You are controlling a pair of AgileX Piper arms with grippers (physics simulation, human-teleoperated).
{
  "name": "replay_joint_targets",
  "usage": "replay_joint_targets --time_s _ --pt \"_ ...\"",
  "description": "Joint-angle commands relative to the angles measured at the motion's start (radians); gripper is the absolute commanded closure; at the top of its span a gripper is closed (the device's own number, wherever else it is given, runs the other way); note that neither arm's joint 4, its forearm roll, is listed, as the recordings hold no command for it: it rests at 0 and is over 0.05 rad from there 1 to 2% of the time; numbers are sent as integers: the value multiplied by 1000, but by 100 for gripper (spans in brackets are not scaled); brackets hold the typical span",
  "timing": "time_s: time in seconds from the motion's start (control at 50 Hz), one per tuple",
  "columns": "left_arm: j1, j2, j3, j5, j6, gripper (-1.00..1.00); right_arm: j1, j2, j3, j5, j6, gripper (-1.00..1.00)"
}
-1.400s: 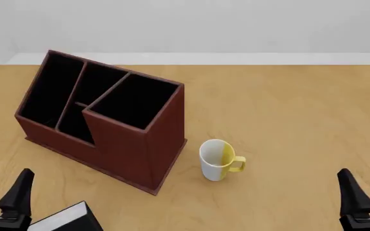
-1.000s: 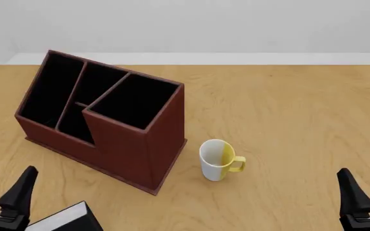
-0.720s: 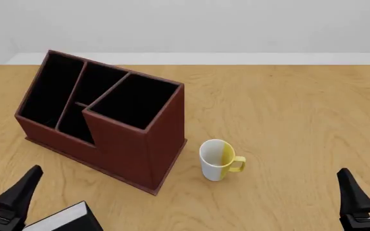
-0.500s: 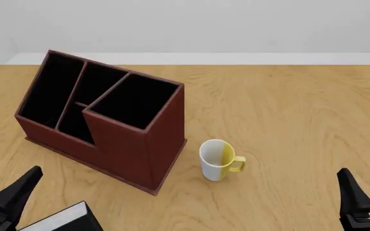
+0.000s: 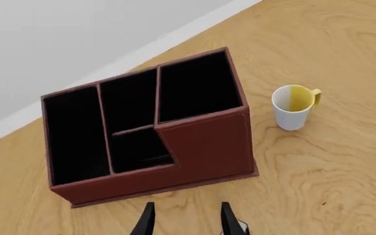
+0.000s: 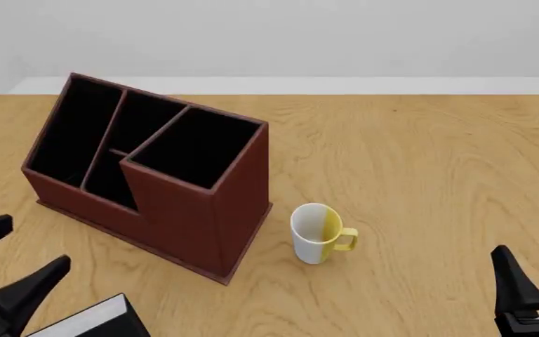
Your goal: Pick up the book and place it in the right compartment of the caddy.
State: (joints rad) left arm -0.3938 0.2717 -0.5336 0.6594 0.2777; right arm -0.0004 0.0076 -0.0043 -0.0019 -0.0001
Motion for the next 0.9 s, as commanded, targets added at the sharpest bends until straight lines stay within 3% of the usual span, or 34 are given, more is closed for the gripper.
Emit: replay_joint_targets --time_s 0.02,0.14,0.22,0.32,0.66,0.7,0.8,0.82,0.9 --pt "-43 61 -84 114 24 -100 0 0 0 0 0 -100" --pt "-78 92 -154 190 14 -100 0 0 0 0 0 -100" --pt "-68 99 -144 213 57 -100 0 0 0 0 0 -100" --pt "-92 111 -172 263 40 -100 0 0 0 0 0 -100" --pt "-97 128 -144 337 47 -100 0 0 0 0 0 -100" --pt "-87 111 -134 340 88 -100 0 0 0 0 0 -100" --pt "-112 111 -98 347 72 -100 0 0 0 0 0 -100" --pt "-86 103 -91 337 97 -100 0 0 0 0 0 -100" --pt "-84 120 -86 333 87 -100 0 0 0 0 0 -100"
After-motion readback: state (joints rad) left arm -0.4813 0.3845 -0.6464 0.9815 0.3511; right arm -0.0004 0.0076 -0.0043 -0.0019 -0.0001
